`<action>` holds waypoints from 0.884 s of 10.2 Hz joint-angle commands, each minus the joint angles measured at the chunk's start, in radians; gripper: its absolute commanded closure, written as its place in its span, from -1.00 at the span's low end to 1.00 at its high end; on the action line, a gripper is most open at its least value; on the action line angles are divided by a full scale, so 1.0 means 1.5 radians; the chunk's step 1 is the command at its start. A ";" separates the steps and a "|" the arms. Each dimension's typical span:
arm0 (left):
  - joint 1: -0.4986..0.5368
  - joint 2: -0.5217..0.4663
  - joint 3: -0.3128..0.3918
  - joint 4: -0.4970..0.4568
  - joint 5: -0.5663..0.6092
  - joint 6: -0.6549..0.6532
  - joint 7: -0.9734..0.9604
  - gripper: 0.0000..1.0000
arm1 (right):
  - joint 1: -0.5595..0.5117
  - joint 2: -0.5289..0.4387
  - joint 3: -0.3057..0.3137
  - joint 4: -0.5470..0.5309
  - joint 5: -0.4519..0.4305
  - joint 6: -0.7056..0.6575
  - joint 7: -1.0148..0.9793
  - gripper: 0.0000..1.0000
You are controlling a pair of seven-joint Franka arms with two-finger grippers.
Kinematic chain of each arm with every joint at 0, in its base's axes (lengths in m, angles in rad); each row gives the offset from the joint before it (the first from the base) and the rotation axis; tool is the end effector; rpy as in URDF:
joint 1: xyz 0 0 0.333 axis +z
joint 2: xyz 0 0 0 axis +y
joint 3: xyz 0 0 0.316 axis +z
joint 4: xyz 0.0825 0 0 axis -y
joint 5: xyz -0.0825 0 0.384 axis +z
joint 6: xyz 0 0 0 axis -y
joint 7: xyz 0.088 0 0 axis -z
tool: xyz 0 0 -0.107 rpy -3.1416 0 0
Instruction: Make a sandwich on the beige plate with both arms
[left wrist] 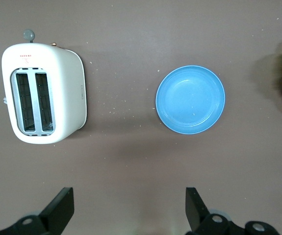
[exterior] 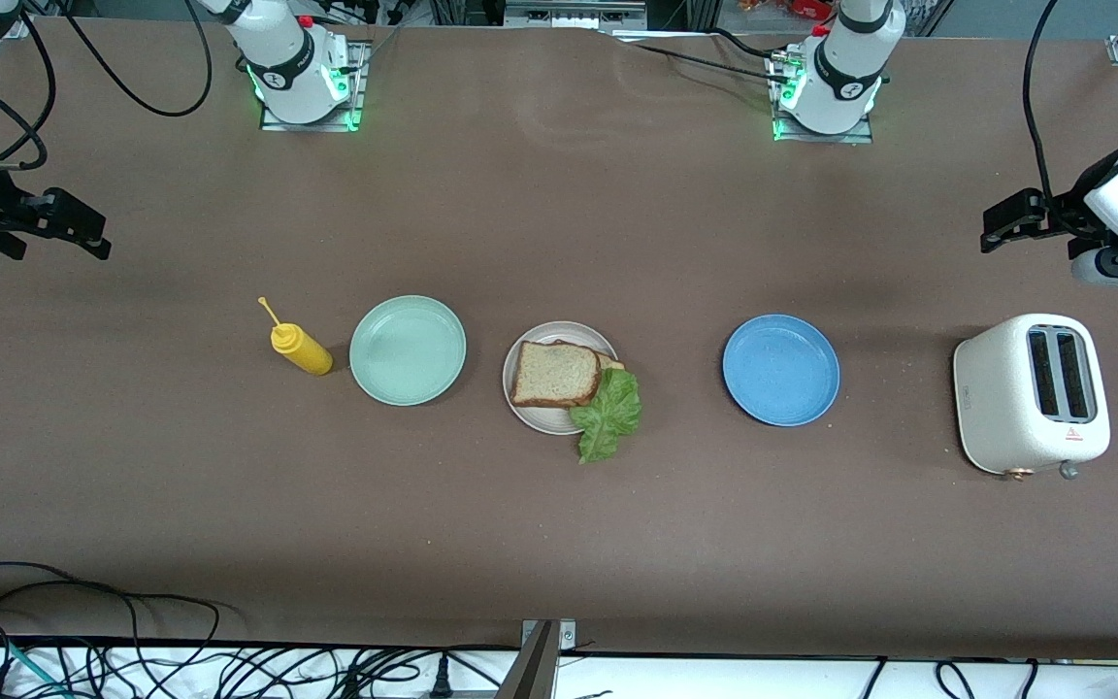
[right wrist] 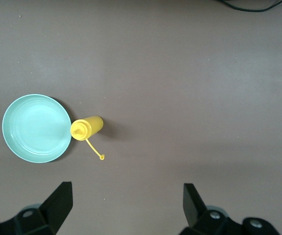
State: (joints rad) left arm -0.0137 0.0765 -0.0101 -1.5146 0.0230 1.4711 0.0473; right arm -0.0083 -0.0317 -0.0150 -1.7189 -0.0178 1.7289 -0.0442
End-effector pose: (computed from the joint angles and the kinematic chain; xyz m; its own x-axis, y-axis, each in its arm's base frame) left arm 0.5665 -0.0106 0.5997 0.9903 -0.0686 -0.1206 -0.0711 -0.9973 -0.0165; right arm 0.5556 -0.0147 0.5856 0.9989 0.0237 0.0409 0.0229 -0.9996 0.0190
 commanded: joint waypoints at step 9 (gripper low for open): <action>0.006 0.005 -0.008 0.004 0.019 -0.001 -0.002 -1.00 | -0.003 0.004 0.001 0.011 0.009 -0.018 -0.005 -1.00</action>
